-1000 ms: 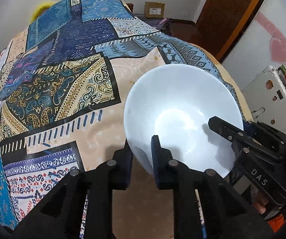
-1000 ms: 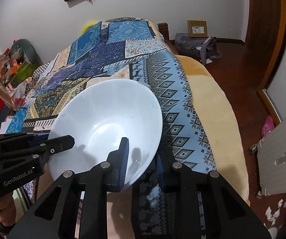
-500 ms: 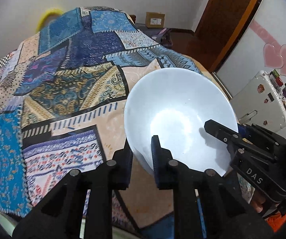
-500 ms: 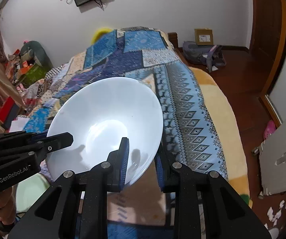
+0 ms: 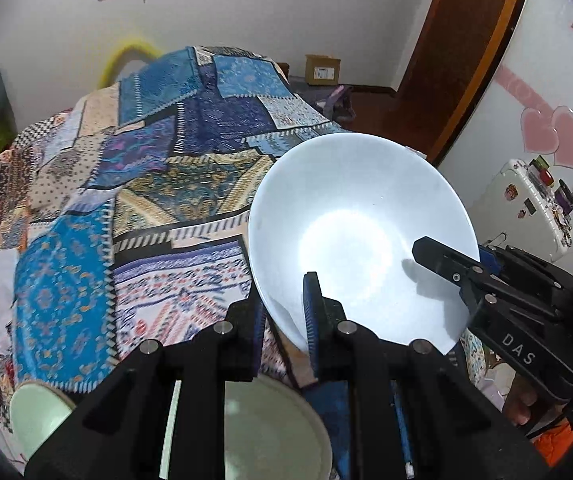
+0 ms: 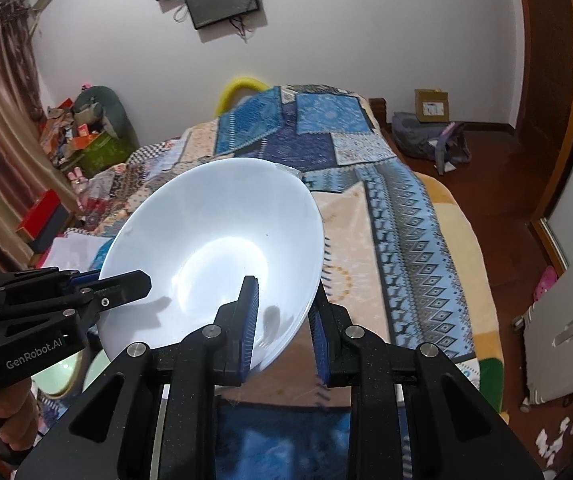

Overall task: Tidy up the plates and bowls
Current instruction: 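Lift the white bowl off the quilt with both tools, then carry the white bowl over the mint green bowl on the stack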

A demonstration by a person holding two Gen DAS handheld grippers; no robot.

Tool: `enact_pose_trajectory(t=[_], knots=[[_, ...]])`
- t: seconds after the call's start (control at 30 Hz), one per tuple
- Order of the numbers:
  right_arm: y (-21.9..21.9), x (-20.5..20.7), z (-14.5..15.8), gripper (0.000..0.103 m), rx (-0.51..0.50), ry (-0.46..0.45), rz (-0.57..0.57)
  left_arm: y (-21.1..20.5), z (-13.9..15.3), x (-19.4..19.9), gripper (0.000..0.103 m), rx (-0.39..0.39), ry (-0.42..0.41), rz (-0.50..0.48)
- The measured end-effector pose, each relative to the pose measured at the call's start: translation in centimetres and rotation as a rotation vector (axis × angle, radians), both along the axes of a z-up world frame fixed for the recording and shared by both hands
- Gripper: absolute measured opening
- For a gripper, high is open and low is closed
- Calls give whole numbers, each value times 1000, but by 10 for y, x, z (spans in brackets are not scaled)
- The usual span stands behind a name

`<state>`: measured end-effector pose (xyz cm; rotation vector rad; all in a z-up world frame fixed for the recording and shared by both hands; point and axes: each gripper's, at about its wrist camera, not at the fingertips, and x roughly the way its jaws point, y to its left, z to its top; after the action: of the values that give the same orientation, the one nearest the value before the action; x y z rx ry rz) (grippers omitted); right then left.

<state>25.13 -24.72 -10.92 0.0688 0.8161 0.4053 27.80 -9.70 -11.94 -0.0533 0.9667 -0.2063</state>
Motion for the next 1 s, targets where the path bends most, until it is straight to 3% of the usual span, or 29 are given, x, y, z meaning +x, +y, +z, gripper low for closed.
enact_pose_trajectory(t=[0.57, 1.0], knots=[[67, -46, 11, 22, 8, -41, 112, 71, 34, -79, 17, 5, -65, 95], [125, -72, 4, 22, 21, -29, 216, 137, 40, -128, 17, 0, -81, 190]])
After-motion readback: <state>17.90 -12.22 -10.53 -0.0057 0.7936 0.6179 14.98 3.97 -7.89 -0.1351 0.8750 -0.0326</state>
